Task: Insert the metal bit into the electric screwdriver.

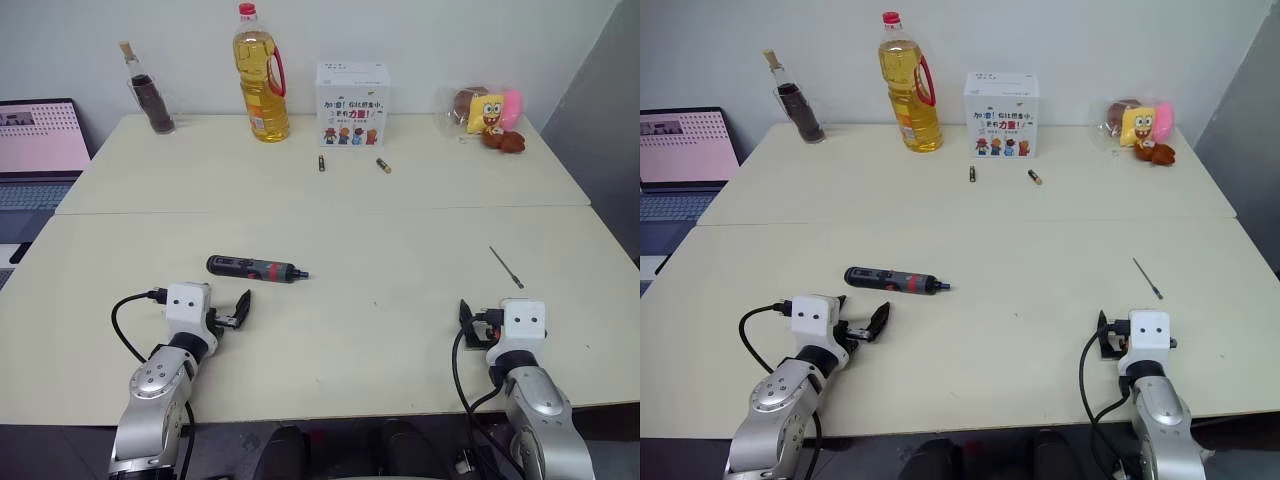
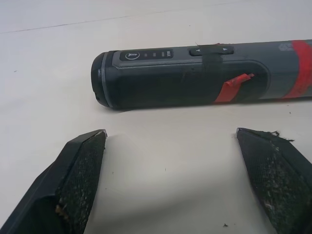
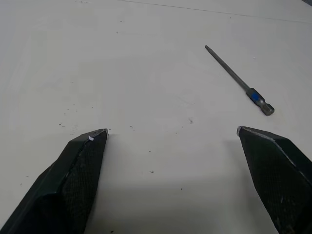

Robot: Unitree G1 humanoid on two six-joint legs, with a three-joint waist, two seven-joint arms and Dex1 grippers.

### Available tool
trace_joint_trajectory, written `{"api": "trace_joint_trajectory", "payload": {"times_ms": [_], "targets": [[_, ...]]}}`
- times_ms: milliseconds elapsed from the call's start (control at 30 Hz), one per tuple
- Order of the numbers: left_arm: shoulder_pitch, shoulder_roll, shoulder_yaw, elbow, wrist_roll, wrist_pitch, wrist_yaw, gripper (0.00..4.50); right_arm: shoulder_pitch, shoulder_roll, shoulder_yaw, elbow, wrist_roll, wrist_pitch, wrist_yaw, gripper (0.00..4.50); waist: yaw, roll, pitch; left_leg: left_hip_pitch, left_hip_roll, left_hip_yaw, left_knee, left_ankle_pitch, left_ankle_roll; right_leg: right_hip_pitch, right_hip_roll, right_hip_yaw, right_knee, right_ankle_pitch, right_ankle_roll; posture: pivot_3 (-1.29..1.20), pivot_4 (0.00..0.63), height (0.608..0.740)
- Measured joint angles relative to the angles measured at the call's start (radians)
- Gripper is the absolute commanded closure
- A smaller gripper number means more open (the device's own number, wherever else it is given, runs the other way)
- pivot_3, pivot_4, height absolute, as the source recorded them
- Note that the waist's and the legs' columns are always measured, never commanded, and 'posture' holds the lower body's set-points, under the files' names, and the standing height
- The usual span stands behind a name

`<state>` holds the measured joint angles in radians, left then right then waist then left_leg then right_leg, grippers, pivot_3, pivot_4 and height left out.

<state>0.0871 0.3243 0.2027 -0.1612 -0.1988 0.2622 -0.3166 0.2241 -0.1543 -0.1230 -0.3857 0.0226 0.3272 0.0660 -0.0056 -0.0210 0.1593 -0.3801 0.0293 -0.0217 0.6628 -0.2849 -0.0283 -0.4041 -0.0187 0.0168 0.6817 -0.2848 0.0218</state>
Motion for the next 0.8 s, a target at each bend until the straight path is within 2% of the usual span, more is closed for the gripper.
{"api": "trace_joint_trajectory", "payload": {"times_ms": [600,700,800], "targets": [[0.025,0.007,0.013,-0.02,-0.039,0.013,-0.011,0.04,-0.006,-0.006,0.003,0.0,-0.001,0.006,0.006,0.0,0.0,0.0,0.0,0.0,0.0,0.0,0.0,0.0,0.0,0.0,0.0,0.0,0.0,0.0,0.0,0.0,0.15,0.74],[0.019,0.069,0.045,-0.016,-0.06,0.011,-0.056,0.04,-0.009,-0.032,0.009,-0.004,-0.002,0.009,0.023,0.0,0.0,0.0,0.0,0.0,0.0,0.0,0.0,0.0,0.0,0.0,0.001,-0.001,0.0,0.0,0.0,0.0,0.15,0.74],[-0.018,0.19,0.11,-0.016,-0.116,0.034,-0.146,0.04,-0.022,-0.058,0.009,-0.028,0.001,0.026,0.048,0.0,-0.001,0.0,0.0,0.0,0.0,-0.001,0.0,0.0,0.0,0.0,0.001,-0.001,0.0,0.0,-0.001,0.0,0.15,0.74]]}}
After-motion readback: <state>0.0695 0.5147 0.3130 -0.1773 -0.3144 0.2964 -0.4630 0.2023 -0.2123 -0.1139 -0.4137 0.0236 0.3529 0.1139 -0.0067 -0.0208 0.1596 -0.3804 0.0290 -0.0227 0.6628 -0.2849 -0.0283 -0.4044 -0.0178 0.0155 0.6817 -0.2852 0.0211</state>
